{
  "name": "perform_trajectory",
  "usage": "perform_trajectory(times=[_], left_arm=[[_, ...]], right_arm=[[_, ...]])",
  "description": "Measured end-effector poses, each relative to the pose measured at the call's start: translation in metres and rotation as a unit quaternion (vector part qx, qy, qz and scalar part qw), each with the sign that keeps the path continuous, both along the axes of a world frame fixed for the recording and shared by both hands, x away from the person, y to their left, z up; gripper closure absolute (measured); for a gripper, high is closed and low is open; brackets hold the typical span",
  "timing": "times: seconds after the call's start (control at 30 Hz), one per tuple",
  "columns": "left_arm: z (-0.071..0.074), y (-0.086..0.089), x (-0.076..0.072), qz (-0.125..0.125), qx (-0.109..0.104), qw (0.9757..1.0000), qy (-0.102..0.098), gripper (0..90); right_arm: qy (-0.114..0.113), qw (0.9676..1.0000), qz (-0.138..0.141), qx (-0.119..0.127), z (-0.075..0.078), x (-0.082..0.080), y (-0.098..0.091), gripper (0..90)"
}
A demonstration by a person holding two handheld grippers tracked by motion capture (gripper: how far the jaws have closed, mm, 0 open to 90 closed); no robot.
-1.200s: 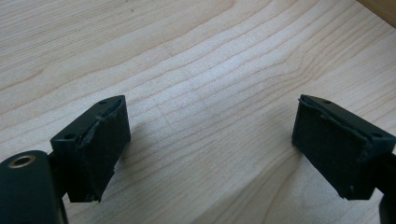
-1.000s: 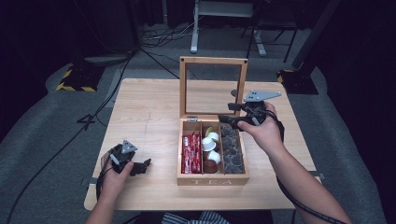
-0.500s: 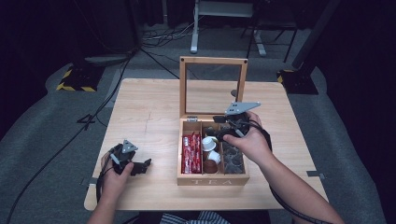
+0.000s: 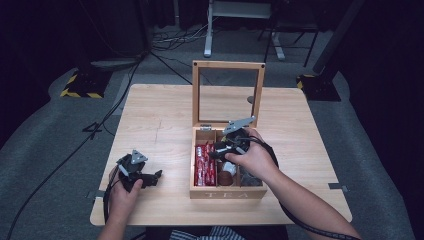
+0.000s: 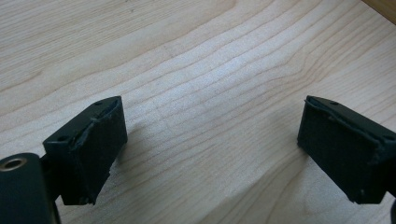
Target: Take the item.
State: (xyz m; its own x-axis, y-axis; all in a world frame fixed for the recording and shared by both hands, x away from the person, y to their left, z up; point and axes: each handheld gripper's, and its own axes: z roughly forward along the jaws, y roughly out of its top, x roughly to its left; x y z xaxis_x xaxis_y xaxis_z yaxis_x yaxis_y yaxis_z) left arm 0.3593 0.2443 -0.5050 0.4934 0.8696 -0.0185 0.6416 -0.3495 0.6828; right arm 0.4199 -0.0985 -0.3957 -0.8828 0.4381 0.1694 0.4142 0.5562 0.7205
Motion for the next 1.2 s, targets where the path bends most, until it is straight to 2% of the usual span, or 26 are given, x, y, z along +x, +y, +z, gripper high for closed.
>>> perform_trajectory(times=[0.03,0.23,0.3,0.37,0.4,0.43,0.5,0.67,0.9,0.93,1.03,1.2], left_arm=[[0.0,0.0,0.0,0.0,0.0,1.0,0.0,8.4],[0.0,0.0,0.0,-0.001,0.0,1.0,0.0,8.4],[0.0,0.0,0.0,-0.001,0.001,1.0,0.0,8.4],[0.0,0.0,0.0,-0.001,0.001,1.0,0.0,8.4],[0.0,0.0,0.0,-0.001,0.001,1.0,0.0,8.4],[0.0,0.0,0.0,-0.001,0.001,1.0,0.0,8.4],[0.0,0.0,0.0,-0.001,0.001,1.0,0.0,8.4],[0.0,0.0,0.0,0.0,0.001,1.0,0.0,8.4],[0.0,-0.001,0.0,0.001,-0.001,1.0,0.0,8.4],[0.0,-0.001,0.0,0.001,-0.001,1.0,0.0,8.4],[0.0,-0.001,0.0,0.001,-0.001,1.0,0.0,8.4],[0.0,-0.001,0.0,0.001,0.0,1.0,0.0,8.4]], right_arm=[[0.017,0.9998,-0.001,-0.012,-0.004,0.0,0.005,54.5],[0.034,0.9989,-0.008,-0.03,-0.014,0.003,0.015,54.6],[0.032,0.999,-0.004,-0.032,-0.015,0.003,0.018,53.8],[0.022,0.9987,0.003,-0.046,-0.018,0.002,0.022,53.4],[0.015,0.9979,0.003,-0.062,-0.021,0.0,0.026,52.5],[0.015,0.9979,0.003,-0.062,-0.021,0.0,0.026,52.5],[0.014,0.9967,-0.001,-0.08,-0.023,-0.001,0.03,53.2],[0.012,0.9941,-0.005,-0.108,-0.026,-0.006,0.038,54.9],[0.002,0.9908,-0.019,-0.134,-0.027,-0.009,0.045,57.8],[-0.001,0.9896,-0.02,-0.143,-0.027,-0.01,0.047,57.9],[-0.01,0.9879,-0.013,-0.154,-0.029,-0.01,0.05,59.1],[-0.005,0.9865,-0.014,-0.163,-0.032,-0.012,0.052,63.6]])
